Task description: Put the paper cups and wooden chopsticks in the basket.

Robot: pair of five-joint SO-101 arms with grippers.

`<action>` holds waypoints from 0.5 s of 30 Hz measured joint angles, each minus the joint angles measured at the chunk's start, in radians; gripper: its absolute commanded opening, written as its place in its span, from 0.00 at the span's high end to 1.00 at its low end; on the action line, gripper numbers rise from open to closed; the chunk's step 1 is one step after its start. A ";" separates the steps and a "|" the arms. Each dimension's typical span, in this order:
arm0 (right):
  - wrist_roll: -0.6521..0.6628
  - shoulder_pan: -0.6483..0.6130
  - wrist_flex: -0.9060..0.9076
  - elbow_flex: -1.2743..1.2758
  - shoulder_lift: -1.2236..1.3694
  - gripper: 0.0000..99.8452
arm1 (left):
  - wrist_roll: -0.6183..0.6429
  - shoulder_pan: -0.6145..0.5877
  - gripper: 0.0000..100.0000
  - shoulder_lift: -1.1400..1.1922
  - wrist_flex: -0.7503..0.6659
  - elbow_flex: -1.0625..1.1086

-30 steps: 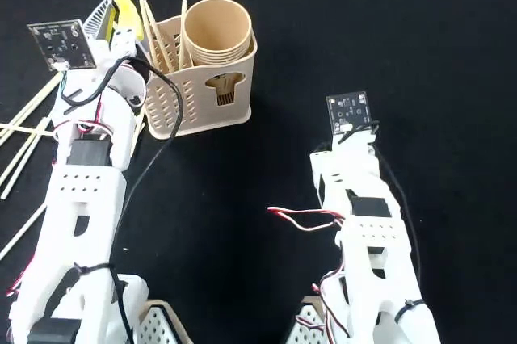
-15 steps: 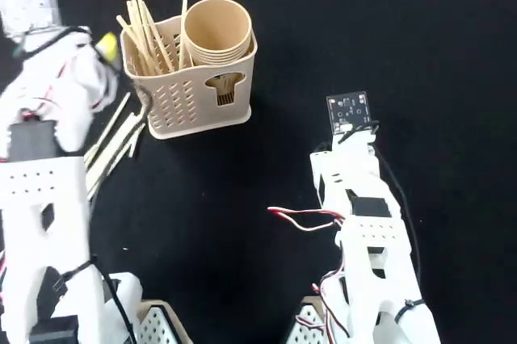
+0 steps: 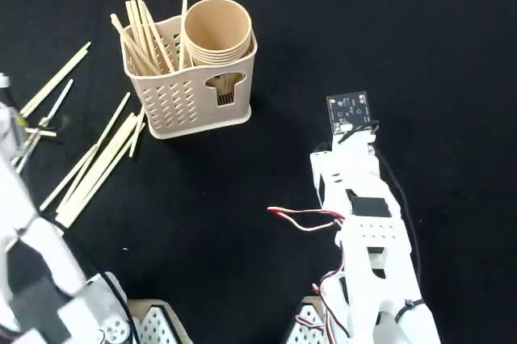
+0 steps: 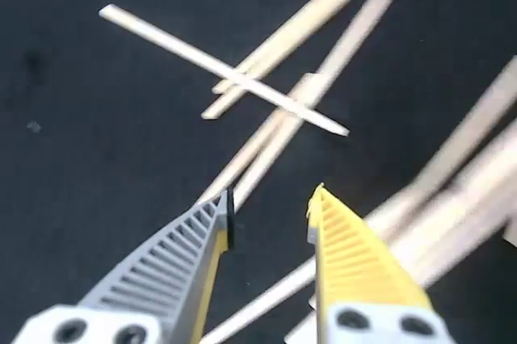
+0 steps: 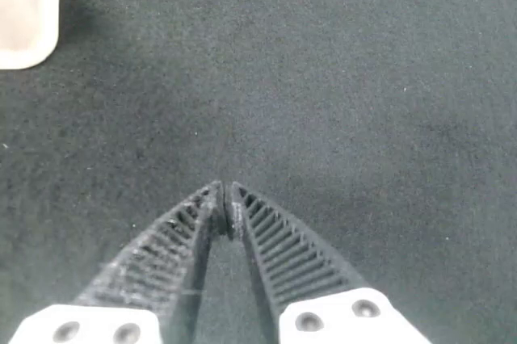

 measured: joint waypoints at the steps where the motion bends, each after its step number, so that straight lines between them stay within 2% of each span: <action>1: 0.000 0.000 0.000 0.000 0.000 0.99 | 0.006 -0.029 0.83 0.049 -0.038 -0.002; 3: 0.000 0.000 0.000 0.000 0.000 0.99 | 0.038 -0.069 0.83 0.153 -0.086 -0.021; 7: 0.000 0.000 0.000 0.000 0.000 0.99 | 0.160 -0.107 0.83 0.373 -0.095 -0.161; 15: 0.000 0.000 0.000 0.000 0.000 0.99 | 0.416 -0.115 0.83 0.746 0.032 -0.583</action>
